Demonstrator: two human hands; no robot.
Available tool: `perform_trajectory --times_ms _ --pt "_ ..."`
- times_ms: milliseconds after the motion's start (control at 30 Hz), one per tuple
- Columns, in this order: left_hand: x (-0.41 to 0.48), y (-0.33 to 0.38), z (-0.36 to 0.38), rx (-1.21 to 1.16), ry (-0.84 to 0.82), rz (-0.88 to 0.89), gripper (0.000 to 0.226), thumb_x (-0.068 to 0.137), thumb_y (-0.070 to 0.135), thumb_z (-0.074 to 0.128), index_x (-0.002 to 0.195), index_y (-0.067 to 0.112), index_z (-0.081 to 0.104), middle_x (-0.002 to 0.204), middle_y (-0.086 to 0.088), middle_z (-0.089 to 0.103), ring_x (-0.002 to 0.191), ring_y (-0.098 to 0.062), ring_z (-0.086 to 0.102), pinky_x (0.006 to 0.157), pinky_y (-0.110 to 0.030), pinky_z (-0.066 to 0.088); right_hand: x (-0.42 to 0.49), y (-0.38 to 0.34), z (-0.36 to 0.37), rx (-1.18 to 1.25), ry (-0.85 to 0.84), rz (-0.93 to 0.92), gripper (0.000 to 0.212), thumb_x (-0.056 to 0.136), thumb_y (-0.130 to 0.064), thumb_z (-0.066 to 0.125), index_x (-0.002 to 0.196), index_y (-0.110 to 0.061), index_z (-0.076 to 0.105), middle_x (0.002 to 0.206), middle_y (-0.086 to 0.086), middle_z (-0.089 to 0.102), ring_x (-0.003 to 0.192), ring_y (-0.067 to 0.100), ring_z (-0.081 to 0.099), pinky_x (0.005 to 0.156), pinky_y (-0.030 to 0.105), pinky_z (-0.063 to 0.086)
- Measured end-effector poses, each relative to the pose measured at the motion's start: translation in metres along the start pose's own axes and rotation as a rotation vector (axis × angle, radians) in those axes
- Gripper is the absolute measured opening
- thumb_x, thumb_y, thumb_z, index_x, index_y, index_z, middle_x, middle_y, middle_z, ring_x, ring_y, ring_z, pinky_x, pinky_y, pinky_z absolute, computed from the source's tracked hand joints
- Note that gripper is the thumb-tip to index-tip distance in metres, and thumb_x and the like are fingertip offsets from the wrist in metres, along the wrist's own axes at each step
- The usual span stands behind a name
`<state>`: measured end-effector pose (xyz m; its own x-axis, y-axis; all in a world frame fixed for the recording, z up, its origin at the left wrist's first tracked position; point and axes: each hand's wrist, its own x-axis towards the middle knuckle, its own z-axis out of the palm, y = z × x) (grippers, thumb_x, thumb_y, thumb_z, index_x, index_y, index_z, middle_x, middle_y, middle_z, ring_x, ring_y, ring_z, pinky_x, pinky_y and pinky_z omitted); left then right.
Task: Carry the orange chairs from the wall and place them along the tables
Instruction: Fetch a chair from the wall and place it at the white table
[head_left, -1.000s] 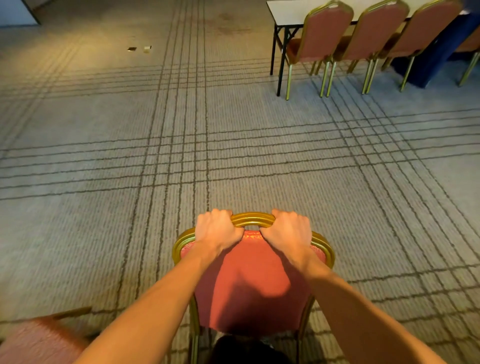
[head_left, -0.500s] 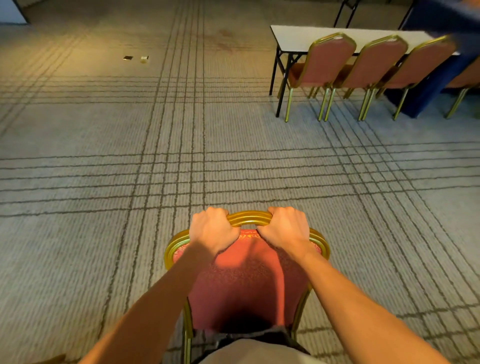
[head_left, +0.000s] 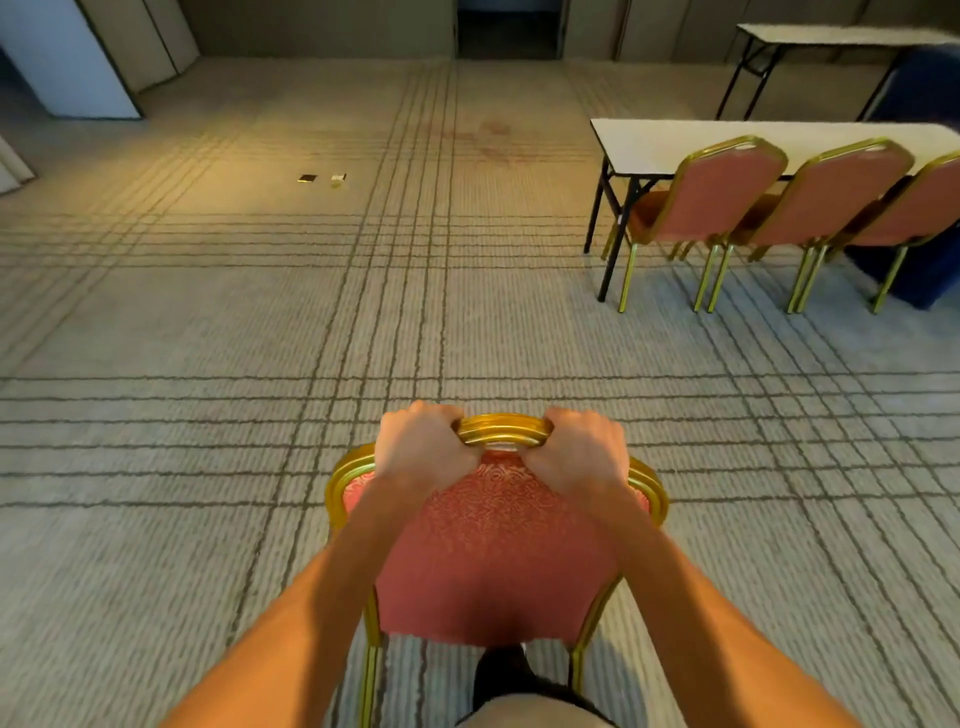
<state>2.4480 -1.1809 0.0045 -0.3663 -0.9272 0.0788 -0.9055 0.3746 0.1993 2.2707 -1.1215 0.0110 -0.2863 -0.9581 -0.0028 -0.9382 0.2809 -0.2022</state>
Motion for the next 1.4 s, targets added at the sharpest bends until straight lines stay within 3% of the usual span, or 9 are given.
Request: perform_trajectory --times_ms 67,167,300,400,567,767,1000,1267,1400 --pt "0.043 -0.002 0.001 -0.032 -0.003 -0.043 0.041 0.080 0.058 0.056 0.063 0.023 0.045 0.078 0.000 0.071 0.078 -0.027 0.067 0.070 -0.034 0.050 0.050 0.002 0.001 -0.023 0.013 -0.041 0.045 0.084 -0.066 0.056 0.093 -0.023 0.066 0.092 0.003 0.072 0.090 0.026 0.067 0.079 0.037 0.049" --pt "0.108 -0.008 0.000 -0.004 0.035 -0.075 0.038 0.079 0.057 0.059 0.066 0.024 0.046 0.076 -0.001 0.071 0.075 -0.027 0.067 0.064 -0.033 0.046 0.120 -0.001 -0.005 -0.003 0.051 -0.069 0.041 0.082 -0.062 0.058 0.086 -0.022 0.065 0.084 0.002 0.071 0.082 0.026 0.067 0.072 0.036 0.048" --pt "0.187 -0.022 0.000 -0.025 0.034 -0.089 0.035 0.078 0.056 0.061 0.067 0.026 0.047 0.079 -0.002 0.071 0.080 -0.029 0.067 0.062 -0.033 0.039 0.204 -0.006 -0.010 -0.019 0.038 -0.113 0.041 0.082 -0.061 0.059 0.088 -0.021 0.066 0.085 0.002 0.072 0.082 0.027 0.068 0.072 0.036 0.048" --pt "0.254 -0.037 0.001 -0.052 0.060 -0.093 0.033 0.075 0.055 0.059 0.064 0.025 0.047 0.073 -0.002 0.070 0.074 -0.029 0.067 0.060 -0.034 0.044 0.274 -0.013 -0.014 -0.028 0.040 -0.147 0.042 0.084 -0.061 0.058 0.090 -0.021 0.067 0.086 0.001 0.071 0.083 0.026 0.067 0.073 0.036 0.048" --pt "0.379 -0.069 0.018 -0.090 0.127 -0.045 0.033 0.069 0.050 0.061 0.060 0.019 0.057 0.060 -0.002 0.065 0.058 -0.030 0.062 0.052 -0.033 0.043 0.404 -0.024 -0.005 -0.030 0.076 -0.175 0.040 0.085 -0.061 0.058 0.078 -0.021 0.060 0.076 0.001 0.068 0.074 0.024 0.064 0.063 0.032 0.038" --pt "0.539 -0.106 0.015 -0.129 0.191 0.066 0.037 0.069 0.048 0.065 0.056 0.023 0.042 0.054 -0.002 0.061 0.052 -0.028 0.058 0.049 -0.029 0.031 0.553 -0.045 -0.015 -0.006 0.092 -0.120 0.040 0.086 -0.063 0.055 0.072 -0.025 0.053 0.073 -0.002 0.065 0.070 0.022 0.061 0.064 0.033 0.043" --pt "0.714 -0.116 -0.005 -0.132 0.227 0.188 0.036 0.070 0.050 0.063 0.058 0.026 0.040 0.057 -0.001 0.063 0.054 -0.027 0.060 0.051 -0.028 0.031 0.709 -0.043 -0.039 0.045 0.232 -0.106 0.041 0.083 -0.057 0.065 0.063 -0.025 0.049 0.057 -0.006 0.054 0.053 0.019 0.050 0.055 0.029 0.033" --pt "0.931 -0.113 0.027 -0.101 0.211 0.232 0.038 0.078 0.046 0.068 0.058 0.027 0.041 0.049 0.011 0.039 0.048 -0.018 0.043 0.051 -0.028 0.031 0.922 -0.009 -0.020 0.098 0.237 -0.074 0.039 0.082 -0.058 0.063 0.064 -0.027 0.049 0.061 -0.005 0.061 0.058 0.020 0.058 0.056 0.031 0.046" --pt "1.032 -0.101 0.037 -0.083 0.198 0.171 0.038 0.078 0.048 0.068 0.060 0.027 0.042 0.049 0.011 0.039 0.049 -0.020 0.050 0.050 -0.028 0.033 1.026 0.012 -0.026 0.072 0.183 -0.074 0.037 0.082 -0.057 0.063 0.073 -0.022 0.060 0.069 -0.001 0.065 0.066 0.025 0.061 0.059 0.030 0.038"
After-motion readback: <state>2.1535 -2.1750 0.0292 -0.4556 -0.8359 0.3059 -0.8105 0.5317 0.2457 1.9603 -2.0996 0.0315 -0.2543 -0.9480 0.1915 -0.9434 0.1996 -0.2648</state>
